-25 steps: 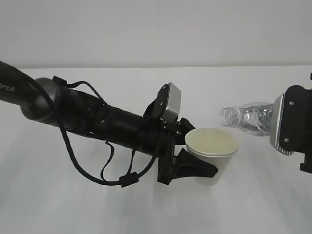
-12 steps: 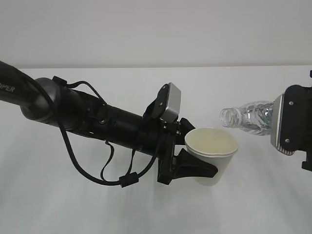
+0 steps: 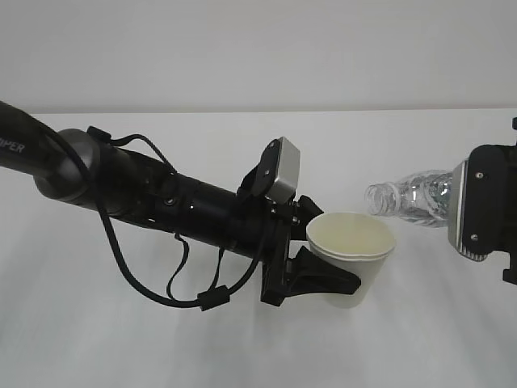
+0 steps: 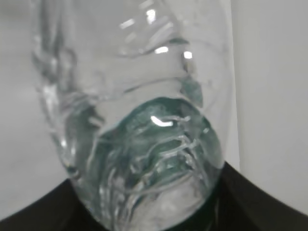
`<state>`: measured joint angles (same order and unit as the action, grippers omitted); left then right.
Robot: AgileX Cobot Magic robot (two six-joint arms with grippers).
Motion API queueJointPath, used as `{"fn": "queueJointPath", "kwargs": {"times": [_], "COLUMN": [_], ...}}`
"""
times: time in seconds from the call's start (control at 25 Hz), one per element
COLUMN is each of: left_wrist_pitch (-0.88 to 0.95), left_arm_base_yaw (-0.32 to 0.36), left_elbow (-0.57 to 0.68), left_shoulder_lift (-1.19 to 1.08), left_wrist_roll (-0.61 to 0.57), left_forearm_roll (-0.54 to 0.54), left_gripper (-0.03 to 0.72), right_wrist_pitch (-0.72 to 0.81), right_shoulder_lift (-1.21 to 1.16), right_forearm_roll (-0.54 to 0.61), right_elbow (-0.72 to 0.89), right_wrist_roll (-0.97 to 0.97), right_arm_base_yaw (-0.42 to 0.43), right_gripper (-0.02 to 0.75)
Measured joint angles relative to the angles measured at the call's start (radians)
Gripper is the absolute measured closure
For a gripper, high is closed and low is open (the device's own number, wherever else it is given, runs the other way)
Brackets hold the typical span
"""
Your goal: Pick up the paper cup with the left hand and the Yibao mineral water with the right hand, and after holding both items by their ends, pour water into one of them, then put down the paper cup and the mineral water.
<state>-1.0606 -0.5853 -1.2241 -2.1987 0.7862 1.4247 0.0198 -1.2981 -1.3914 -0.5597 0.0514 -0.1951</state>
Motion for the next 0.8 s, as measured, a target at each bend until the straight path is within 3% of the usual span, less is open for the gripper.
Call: {"fn": "queueJointPath", "kwargs": {"times": [0.8], "left_wrist_pitch": [0.0], "left_arm_base_yaw": [-0.01], "left_elbow": [0.0], "left_shoulder_lift": [0.0], "left_wrist_roll": [0.0], "left_forearm_roll": [0.0], "left_gripper": [0.207], "right_wrist_pitch": [0.045], "right_shoulder_lift": [0.0], "right_forearm_roll": [-0.04], "right_elbow": [0.0], "right_wrist_roll": [0.002], "right_arm_base_yaw": [-0.036], "right_gripper": [0.306]}}
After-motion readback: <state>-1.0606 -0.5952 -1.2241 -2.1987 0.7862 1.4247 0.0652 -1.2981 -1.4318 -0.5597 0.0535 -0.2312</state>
